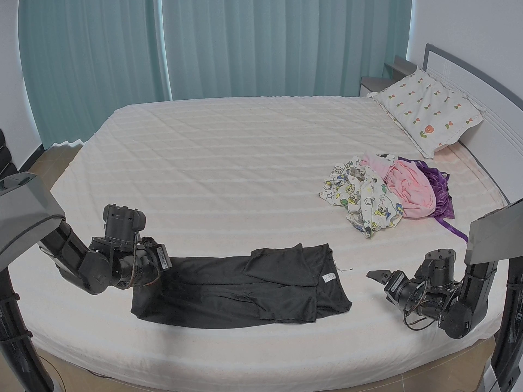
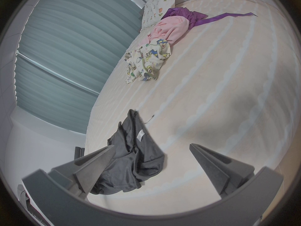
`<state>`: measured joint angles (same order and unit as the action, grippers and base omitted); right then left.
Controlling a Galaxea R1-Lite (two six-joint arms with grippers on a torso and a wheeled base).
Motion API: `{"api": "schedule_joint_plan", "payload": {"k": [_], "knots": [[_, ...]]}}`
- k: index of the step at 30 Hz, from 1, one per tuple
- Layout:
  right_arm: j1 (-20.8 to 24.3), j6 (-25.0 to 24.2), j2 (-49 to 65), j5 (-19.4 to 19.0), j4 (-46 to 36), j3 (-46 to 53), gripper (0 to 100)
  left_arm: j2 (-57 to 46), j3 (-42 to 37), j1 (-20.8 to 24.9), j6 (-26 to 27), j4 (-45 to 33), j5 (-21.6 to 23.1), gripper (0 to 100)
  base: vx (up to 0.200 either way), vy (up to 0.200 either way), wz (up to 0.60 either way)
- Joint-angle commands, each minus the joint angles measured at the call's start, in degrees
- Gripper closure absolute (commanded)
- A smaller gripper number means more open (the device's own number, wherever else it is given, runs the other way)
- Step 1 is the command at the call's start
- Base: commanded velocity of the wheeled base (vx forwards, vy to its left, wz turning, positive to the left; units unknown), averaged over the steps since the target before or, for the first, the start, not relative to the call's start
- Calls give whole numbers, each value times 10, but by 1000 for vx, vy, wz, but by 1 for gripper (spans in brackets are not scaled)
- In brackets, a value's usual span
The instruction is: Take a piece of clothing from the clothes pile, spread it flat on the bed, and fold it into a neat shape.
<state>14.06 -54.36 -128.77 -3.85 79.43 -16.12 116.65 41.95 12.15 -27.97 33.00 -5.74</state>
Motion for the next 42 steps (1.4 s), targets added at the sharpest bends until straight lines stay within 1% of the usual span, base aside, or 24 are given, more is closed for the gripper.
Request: {"api": "schedule_joint_plan", "payload": {"k": [1,5,10,18,25,28,32,38,40,41,42], "knots": [[1,0,-6,0,1,0,0,6,19,24,-6,-8,-4,100,0,-200,0],[1,0,-5,0,1,0,0,27,34,46,-11,-12,-10,100,0,-200,0],[2,0,-5,0,1,0,0,55,58,66,-20,-13,-21,100,0,-200,0],[3,1,-6,0,1,0,0,98,97,93,-20,-14,-32,100,0,-200,0],[4,1,-7,0,1,0,0,120,125,116,-21,-13,-33,100,0,-200,0],[4,1,-7,0,1,0,0,127,136,125,-30,-13,-33,100,0,0,0],[4,1,-7,0,1,-1,0,140,154,138,-55,-14,-36,100,0,0,0],[5,1,-10,0,2,0,0,177,196,144,-61,-13,-64,100,0,0,0],[5,1,-10,0,1,0,0,182,205,147,-69,-13,-65,100,0,0,0],[5,1,-10,0,2,0,0,182,210,151,-80,-14,-65,0,0,0,0],[5,1,-10,1,2,0,0,182,212,156,-90,-17,-65,0,0,0,0]]}}
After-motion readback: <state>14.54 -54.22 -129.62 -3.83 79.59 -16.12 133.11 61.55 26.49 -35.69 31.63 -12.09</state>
